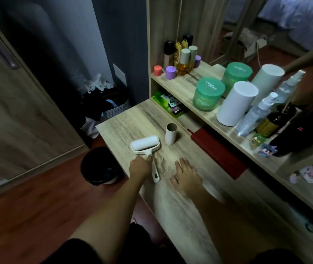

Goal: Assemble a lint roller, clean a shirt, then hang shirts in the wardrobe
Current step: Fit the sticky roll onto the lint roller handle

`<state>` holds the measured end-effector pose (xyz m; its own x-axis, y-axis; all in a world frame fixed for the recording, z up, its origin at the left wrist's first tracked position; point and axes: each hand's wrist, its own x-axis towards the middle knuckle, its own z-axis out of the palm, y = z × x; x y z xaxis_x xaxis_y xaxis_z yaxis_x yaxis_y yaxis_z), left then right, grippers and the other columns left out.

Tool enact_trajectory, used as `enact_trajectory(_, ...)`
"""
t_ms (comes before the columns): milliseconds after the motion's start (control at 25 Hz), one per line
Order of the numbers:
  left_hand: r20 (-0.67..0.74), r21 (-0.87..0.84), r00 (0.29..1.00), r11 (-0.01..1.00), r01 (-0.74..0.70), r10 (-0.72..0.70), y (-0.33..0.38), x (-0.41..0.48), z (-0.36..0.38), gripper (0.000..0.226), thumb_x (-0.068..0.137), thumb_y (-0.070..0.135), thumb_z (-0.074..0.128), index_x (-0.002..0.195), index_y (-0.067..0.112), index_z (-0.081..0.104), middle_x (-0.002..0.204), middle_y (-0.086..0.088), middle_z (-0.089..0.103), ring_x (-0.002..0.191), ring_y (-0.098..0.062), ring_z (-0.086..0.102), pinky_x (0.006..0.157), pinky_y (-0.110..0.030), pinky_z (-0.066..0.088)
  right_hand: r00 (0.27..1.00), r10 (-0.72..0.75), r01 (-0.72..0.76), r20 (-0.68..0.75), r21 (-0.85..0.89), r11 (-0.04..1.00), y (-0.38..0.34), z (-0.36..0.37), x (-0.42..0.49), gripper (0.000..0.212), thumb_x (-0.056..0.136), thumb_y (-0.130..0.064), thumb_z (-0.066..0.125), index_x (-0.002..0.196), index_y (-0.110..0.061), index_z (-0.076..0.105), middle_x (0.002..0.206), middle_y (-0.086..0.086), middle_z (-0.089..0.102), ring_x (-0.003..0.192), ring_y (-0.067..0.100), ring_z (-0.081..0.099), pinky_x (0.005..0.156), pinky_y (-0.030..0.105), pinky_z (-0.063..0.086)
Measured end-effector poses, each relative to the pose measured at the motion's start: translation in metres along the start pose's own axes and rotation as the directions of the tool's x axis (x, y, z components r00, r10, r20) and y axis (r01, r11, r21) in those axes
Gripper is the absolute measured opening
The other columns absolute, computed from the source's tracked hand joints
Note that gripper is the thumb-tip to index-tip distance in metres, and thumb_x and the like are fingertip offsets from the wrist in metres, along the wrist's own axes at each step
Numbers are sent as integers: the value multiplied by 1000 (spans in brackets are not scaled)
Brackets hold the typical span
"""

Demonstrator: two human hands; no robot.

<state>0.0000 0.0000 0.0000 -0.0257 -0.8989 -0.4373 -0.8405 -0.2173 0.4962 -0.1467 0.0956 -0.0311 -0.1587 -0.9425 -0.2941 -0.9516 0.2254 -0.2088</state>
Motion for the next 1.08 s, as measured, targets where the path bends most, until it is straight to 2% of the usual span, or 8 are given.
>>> enact_trajectory(160,54,-20,997,999,47,-46,-4,4,15,62,92,54,40,112,-2,57,116,-21,60,112,-36,53,89,-35,42,999,11,-11,-31,-22,1000,2,17,-4,92,70,-59,-2,149,-12,8,158,12,2,147,25,1,117,40,8)
enact_trajectory(400,19,-211,999,976,44,-41,4,-8,17,45,99,34,37,118,-6,44,120,-27,56,111,-41,52,85,-37,41,999,34,-34,-32,-8,999,5,24,-1,93,70,-63,-6,149,-15,3,159,10,-3,146,24,-4,117,40,3)
enact_trajectory(520,-35,-325,996,943,64,-80,2,-19,17,37,100,28,34,117,-4,39,118,-29,55,107,-43,53,83,-40,41,999,28,-29,-17,-9,1000,5,23,-1,92,70,-63,-6,149,-15,1,159,10,-5,146,23,-6,118,40,3)
enact_trajectory(720,-169,-296,986,954,-45,-6,-19,-31,7,33,99,32,36,104,-1,40,103,-30,60,96,-43,57,72,-39,38,999,34,-34,13,4,999,4,18,-1,85,78,-61,2,149,-14,1,159,11,-4,146,24,-4,118,39,3)
enact_trajectory(800,-218,-264,972,954,-142,84,-28,-35,0,29,99,34,37,95,5,37,92,-28,61,87,-43,58,66,-38,37,998,58,-57,-8,101,993,0,12,2,73,91,-55,21,148,-11,10,158,12,8,146,25,6,118,41,10)
enact_trajectory(880,-232,-229,953,941,-249,196,-35,-39,-6,28,98,35,37,92,8,35,79,-22,58,79,-42,59,61,-37,36,979,146,-93,-142,325,941,-10,-1,2,63,93,-52,29,142,-13,29,149,13,34,137,26,32,112,44,29)
enact_trajectory(960,-219,-179,932,928,-328,288,-41,-42,-7,28,98,34,38,93,7,36,77,-20,58,75,-41,59,58,-36,36,943,271,-108,-193,591,799,-26,-18,4,57,91,-57,25,130,-19,41,128,12,55,117,27,53,96,46,46)
enact_trajectory(1080,-174,-142,904,898,-417,392,-44,-50,-4,24,98,33,40,95,9,36,84,-23,63,78,-42,60,58,-35,35,925,348,-71,-155,827,557,-49,-43,9,61,86,-68,16,123,-27,43,111,8,64,91,26,66,77,44,55)
